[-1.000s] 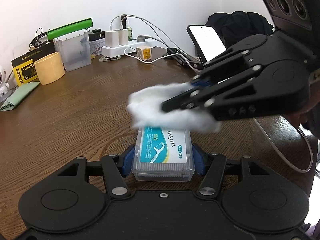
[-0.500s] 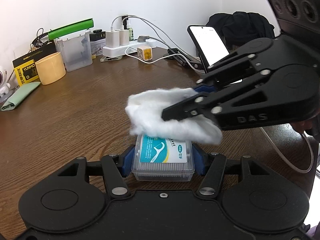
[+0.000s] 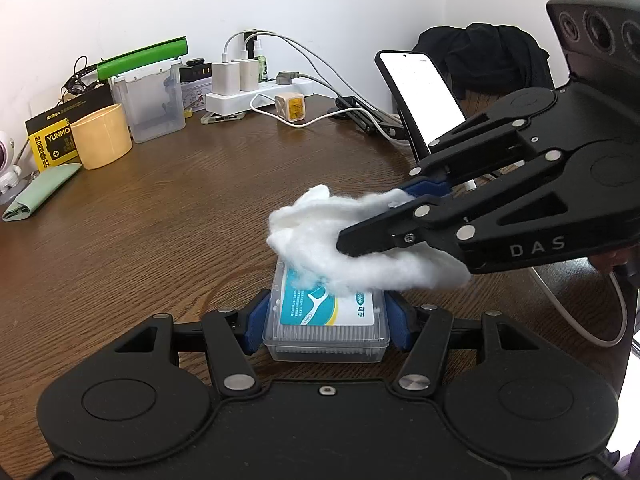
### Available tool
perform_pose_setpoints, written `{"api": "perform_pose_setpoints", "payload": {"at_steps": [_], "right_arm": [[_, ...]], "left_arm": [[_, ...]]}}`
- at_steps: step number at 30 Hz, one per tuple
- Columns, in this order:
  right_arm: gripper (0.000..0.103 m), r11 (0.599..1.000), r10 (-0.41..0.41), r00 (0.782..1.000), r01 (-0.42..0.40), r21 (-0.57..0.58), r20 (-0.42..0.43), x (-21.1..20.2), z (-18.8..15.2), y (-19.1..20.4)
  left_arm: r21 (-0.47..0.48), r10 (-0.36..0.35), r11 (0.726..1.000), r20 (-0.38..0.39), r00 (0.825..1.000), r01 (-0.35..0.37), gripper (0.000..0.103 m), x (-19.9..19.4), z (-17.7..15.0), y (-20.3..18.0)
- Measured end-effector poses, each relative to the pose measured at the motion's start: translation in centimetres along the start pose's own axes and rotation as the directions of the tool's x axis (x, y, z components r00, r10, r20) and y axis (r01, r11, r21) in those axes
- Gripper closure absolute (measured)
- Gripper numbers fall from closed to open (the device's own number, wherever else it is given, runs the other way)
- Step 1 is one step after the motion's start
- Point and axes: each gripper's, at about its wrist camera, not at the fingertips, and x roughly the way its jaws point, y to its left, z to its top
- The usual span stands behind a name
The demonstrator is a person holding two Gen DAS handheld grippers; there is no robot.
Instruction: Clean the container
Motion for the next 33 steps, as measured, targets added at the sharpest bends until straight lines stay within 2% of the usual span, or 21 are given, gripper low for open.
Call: {"api": "perform_pose_setpoints", "payload": {"at_steps": [8, 14, 24, 27, 33], "right_arm": [[0.093, 0.997, 0.025, 0.999, -0.021, -0.070, 0.047, 0.1, -0.6, 0.1], [0.095, 0.994, 0.099, 0.993, -0.095, -0.056, 0.070, 0.2, -0.6, -0.5], [0.096, 0.997, 0.056, 0.998, -0.055, -0.061, 0.013, 0.1, 0.0, 0.7], [0.096, 0.999, 0.041, 0.999, -0.041, -0.026, 0.011, 0.3, 0.0, 1.0], [0.096, 0.998, 0.065, 0.998, -0.065, -0.006, 0.010, 0.7, 0.4, 0.9]], "left_arm": [[0.016, 0.021, 1.000, 0.005, 1.000, -0.021, 0.044, -0.2, -0.1, -0.3], [0.039, 0.046, 0.998, 0.012, 0.999, -0.046, 0.044, -0.2, -0.1, -0.8], [0.011, 0.028, 1.000, 0.005, 1.000, -0.028, 0.043, 0.0, 0.0, -0.3], [0.006, 0.024, 1.000, 0.003, 1.000, -0.024, 0.043, 0.1, 0.1, -0.2], [0.002, 0.015, 1.000, 0.002, 1.000, -0.015, 0.043, 0.0, 0.0, -0.1]]}}
